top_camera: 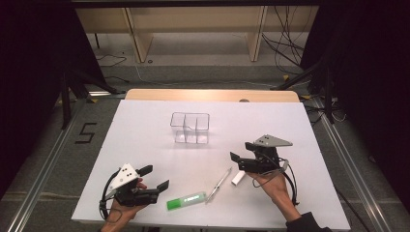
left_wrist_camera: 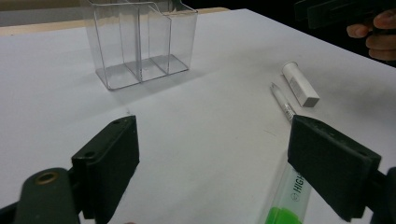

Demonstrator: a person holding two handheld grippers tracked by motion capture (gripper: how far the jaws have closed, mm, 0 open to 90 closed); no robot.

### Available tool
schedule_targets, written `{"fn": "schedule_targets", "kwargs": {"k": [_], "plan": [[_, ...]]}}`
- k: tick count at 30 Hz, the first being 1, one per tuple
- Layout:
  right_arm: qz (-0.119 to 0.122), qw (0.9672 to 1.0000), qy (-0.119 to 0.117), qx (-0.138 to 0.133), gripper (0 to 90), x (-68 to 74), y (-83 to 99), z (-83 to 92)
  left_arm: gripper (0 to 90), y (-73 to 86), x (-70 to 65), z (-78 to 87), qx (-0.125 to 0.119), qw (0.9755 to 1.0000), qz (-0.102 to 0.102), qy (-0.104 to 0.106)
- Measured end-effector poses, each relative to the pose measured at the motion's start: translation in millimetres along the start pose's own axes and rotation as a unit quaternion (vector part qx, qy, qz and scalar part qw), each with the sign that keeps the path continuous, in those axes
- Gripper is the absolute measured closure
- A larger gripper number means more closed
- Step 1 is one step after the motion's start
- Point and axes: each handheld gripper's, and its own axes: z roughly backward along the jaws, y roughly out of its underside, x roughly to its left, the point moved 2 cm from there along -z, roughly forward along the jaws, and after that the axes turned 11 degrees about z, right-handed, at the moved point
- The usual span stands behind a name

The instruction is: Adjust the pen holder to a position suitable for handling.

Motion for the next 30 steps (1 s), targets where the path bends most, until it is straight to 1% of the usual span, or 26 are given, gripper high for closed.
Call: {"fn": "schedule_targets", "kwargs": {"k": [4, 9, 11, 15, 17, 19, 21, 23, 25, 27, 30], "plan": [[0.000, 1.0000, 0.002, -0.002, 28.8, 0.3, 3.5, 3.0, 16.5, 0.0, -0.5, -3.2, 0.011, 0.9999, 0.003, -0.002], [-0.006, 1.0000, 0.000, 0.001, 27.3, -0.3, 10.4, 8.0, 16.4, -1.9, -2.1, -8.4, 0.025, 0.9996, 0.003, -0.012], [-0.009, 1.0000, 0.000, 0.001, 27.2, -0.7, 13.5, 11.3, 16.4, -3.8, -3.4, -10.5, 0.028, 0.9995, 0.010, -0.010], [-0.013, 0.9999, 0.004, -0.004, 27.0, -2.9, 19.7, 21.0, 16.5, -7.2, -7.3, -16.7, 0.044, 0.9988, 0.015, -0.014], [-0.013, 0.9999, 0.008, -0.006, 26.9, -3.4, 21.6, 24.7, 16.4, -8.4, -9.0, -20.6, 0.056, 0.9981, 0.017, -0.019], [-0.013, 0.9998, 0.011, -0.006, 26.8, -3.4, 22.5, 26.2, 16.4, -9.4, -11.0, -24.4, 0.067, 0.9974, 0.021, -0.018], [-0.014, 0.9998, 0.012, -0.005, 26.5, -3.1, 24.6, 29.1, 16.4, -11.0, -12.8, -27.5, 0.075, 0.9967, 0.020, -0.023], [-0.012, 0.9998, 0.013, -0.004, 26.2, -2.5, 26.6, 31.9, 16.4, -13.3, -14.7, -29.7, 0.086, 0.9959, 0.020, -0.021], [-0.012, 0.9998, 0.016, -0.004, 26.1, -1.8, 28.2, 35.1, 16.4, -15.3, -17.5, -32.5, 0.093, 0.9952, 0.018, -0.023], [-0.012, 0.9997, 0.021, -0.006, 25.9, -1.5, 30.9, 39.6, 16.4, -16.3, -20.3, -35.7, 0.103, 0.9942, 0.017, -0.025], [-0.013, 0.9997, 0.021, -0.005, 25.7, -1.7, 33.3, 41.8, 16.4, -16.1, -23.5, -40.4, 0.121, 0.9923, 0.018, -0.022]]}}
